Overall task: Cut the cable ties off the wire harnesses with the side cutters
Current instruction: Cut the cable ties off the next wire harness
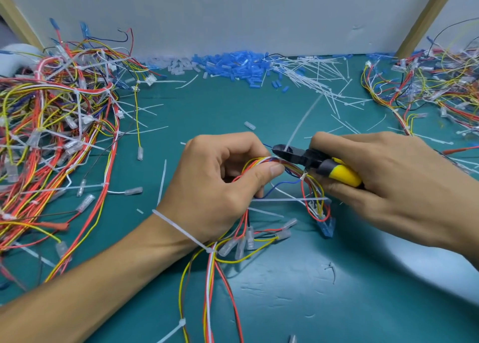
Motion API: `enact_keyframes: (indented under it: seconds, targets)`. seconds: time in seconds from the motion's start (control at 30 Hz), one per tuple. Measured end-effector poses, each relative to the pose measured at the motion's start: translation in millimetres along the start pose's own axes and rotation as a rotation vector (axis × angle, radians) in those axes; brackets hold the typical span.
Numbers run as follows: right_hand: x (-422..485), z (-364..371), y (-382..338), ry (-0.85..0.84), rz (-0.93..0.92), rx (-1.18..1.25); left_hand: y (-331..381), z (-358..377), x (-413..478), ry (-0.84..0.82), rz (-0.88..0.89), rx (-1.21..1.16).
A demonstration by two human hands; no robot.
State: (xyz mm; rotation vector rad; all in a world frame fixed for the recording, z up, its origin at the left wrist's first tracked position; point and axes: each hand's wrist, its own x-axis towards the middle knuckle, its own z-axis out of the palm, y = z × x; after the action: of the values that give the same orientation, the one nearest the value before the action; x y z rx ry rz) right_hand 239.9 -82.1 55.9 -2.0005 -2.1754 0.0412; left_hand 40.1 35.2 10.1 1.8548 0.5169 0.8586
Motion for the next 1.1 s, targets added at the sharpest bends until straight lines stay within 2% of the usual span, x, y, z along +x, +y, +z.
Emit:
enact_keyframes:
  seconds: [0.2, 0.47, 0.6, 0.8, 0.97, 1.1]
  targets:
    - [1.3, 2.3, 8.3, 0.02, -0.046, 0.115, 0.6, 1.8, -1.2, -0.008, -0.006, 0.02]
    - [1.7, 4.8, 7.8, 0.086, 0.021, -0.132, 3.0, 3.3, -4.7, -0.025, 0.029, 0.053]
    - [2.4, 7.7, 8.0, 0.053, 0.004, -0.011, 2.7, 2.6, -2.7, -0.002, 0.023, 0.068]
    - [1.5, 4.9, 8.0, 0.069, 0.029, -0.12, 3.8, 2.5, -3.4, -0.013, 0.062, 0.099]
    - [1.6, 6.3, 8.8, 0.056, 0.033, -0.047, 4.9, 1.3, -2.9, -0.009, 0.067, 0.117]
    - [3.2, 7.7, 3.4, 0.097, 0.032, -0.078, 5.4, 0.1, -3.0, 0.007, 0.083, 0.144]
